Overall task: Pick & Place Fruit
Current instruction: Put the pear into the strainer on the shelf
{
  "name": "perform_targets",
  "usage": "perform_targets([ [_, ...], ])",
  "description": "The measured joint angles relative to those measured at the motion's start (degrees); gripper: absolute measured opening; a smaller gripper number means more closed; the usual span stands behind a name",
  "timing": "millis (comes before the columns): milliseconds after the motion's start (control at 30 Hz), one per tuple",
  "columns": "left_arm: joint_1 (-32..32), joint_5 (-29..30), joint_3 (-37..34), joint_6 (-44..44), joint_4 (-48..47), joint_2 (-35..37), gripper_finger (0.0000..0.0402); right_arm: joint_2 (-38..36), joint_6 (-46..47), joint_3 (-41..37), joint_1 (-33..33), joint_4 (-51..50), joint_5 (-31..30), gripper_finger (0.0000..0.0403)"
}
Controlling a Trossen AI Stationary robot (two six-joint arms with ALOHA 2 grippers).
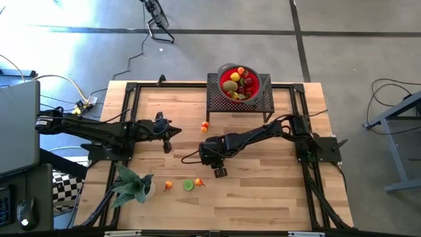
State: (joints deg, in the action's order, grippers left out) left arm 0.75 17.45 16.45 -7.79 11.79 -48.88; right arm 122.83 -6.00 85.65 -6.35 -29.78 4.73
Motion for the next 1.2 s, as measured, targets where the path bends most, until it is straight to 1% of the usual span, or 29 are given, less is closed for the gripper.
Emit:
perform_targets([
  [133,0.0,0.02,0.0,0.0,0.0,0.0,0.0006,0.87,0.07,0.09,0.0,0.12,0.24,0.0108],
  [267,0.0,0.04,0.0,0.0,-0.02,0.0,0.0006,0.94,0.14,0.09,0.0,0.07,0.22,0.0098],
  [800,0.0,0.33,0.0,0.0,0.0,0.01,0.0006,0.96,0.66,0.02,0.02,-0.12,0.75,0.0008],
  [1033,-0.01,0.31,0.0,0.01,-0.01,0.0,0.0006,0.54,2.79,-0.08,0.07,-0.11,1.37,0.0004],
  [1200,0.0,0.3,0.0,0.02,-0.02,0.0,0.0006,-1.53,2.84,-0.44,-0.12,-1.07,1.99,0.0003],
])
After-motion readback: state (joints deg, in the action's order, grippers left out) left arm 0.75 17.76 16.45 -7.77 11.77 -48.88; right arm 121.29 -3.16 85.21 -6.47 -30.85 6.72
